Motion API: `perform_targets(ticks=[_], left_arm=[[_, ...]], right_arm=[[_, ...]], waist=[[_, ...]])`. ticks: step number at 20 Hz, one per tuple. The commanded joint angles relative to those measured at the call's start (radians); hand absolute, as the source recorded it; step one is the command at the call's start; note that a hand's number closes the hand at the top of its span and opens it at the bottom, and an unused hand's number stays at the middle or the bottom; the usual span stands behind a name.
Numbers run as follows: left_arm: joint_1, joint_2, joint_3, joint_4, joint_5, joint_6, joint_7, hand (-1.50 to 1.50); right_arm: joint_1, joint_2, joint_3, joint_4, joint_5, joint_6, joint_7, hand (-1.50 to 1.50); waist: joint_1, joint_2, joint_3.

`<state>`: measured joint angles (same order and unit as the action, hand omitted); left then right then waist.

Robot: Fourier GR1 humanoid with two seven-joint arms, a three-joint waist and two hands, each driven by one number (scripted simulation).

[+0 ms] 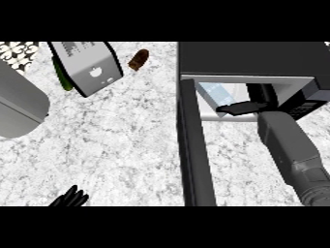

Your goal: Pick up the milk, place it into the microwave and close the microwave

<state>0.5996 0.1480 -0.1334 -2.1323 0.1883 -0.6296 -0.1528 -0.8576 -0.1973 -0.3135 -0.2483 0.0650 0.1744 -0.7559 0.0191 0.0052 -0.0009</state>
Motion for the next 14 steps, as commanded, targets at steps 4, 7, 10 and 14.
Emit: perform_targets(ticks=[4,7,10,14], left_arm=[[-0.061,-0.051,-0.067,0.156,-0.195,0.015,-0.101,-1.50],[-0.196,-0.076,-0.086,0.158,-0.169,0.063,0.039,-1.50],[-0.172,-0.124,-0.155,0.188,-0.270,0.098,-0.032,1.50],[-0.279,-0.136,-0.133,0.276,-0.299,0.125,-0.012,1.50]], right_arm=[[0.172,0.050,0.014,-0.087,-0.040,0.134,-0.039,-1.50],[0.273,0.061,0.056,-0.161,-0.022,0.149,-0.044,-1.50],[0.418,0.055,0.095,-0.235,0.004,0.135,-0.069,-1.50],[0.592,0.041,0.123,-0.373,0.007,0.117,-0.046,-1.50]], waist=[[-0.035,-0.016,-0.001],[-0.051,-0.014,0.000],[-0.065,-0.023,-0.002],[-0.070,-0.019,-0.003]])
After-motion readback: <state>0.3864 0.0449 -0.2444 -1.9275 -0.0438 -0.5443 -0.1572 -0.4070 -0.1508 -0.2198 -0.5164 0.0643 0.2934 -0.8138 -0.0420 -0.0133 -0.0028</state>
